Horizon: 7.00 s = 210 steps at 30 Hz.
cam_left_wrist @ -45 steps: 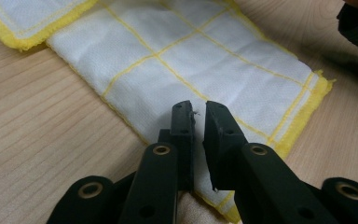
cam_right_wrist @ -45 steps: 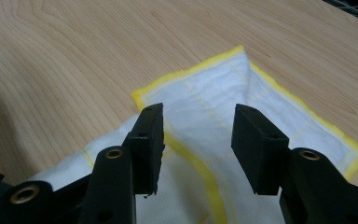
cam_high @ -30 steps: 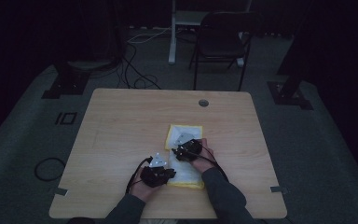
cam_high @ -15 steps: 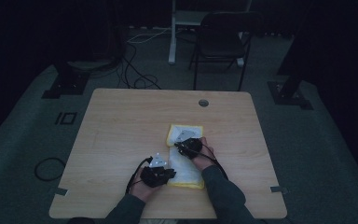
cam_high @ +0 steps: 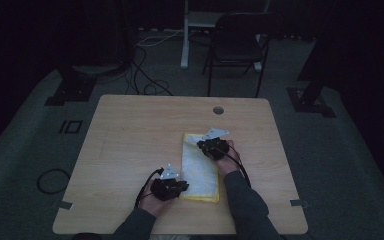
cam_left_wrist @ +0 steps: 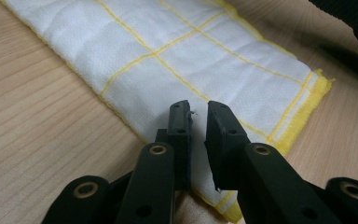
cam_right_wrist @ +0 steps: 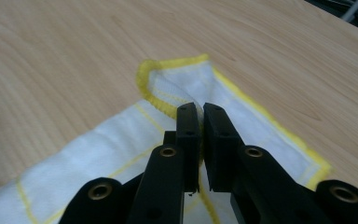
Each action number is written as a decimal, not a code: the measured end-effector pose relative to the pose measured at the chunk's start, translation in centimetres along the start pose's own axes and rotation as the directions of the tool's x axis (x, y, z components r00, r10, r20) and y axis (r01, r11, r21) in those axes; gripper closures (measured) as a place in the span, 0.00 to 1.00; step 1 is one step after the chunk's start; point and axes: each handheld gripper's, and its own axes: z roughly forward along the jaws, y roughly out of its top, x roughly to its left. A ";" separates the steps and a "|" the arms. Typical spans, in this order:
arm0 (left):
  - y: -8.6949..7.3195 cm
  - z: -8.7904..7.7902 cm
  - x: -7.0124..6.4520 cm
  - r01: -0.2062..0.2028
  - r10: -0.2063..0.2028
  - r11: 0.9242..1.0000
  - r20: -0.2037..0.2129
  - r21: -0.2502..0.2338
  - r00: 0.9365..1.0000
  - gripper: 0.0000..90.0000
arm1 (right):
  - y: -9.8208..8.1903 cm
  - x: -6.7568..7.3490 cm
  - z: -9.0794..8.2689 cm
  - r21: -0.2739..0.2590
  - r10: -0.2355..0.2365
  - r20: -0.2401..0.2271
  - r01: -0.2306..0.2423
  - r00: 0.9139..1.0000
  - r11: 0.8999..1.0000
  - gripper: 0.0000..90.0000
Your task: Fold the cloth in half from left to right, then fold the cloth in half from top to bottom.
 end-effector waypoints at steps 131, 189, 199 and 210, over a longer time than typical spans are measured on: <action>9.3 7.4 10.6 0.146 -0.160 0.987 -0.265 -0.070 0.951 0.57 | -3.1 -5.8 2.6 0.107 0.312 0.138 -0.327 0.940 0.939 0.58; 13.6 4.3 9.0 0.063 -0.077 0.996 -0.242 -0.065 0.967 0.95 | -0.4 -5.7 -0.8 -0.022 0.266 0.085 -0.266 0.960 0.964 0.95; 13.0 3.1 8.0 0.054 -0.079 0.992 -0.218 -0.116 0.973 0.95 | -1.0 -5.0 -2.2 -0.065 0.271 0.059 -0.268 0.961 0.961 0.95; 12.3 2.0 7.0 0.032 -0.060 0.990 -0.206 -0.137 0.977 0.94 | -1.3 -3.9 -3.5 -0.092 0.250 0.042 -0.246 0.967 0.965 0.95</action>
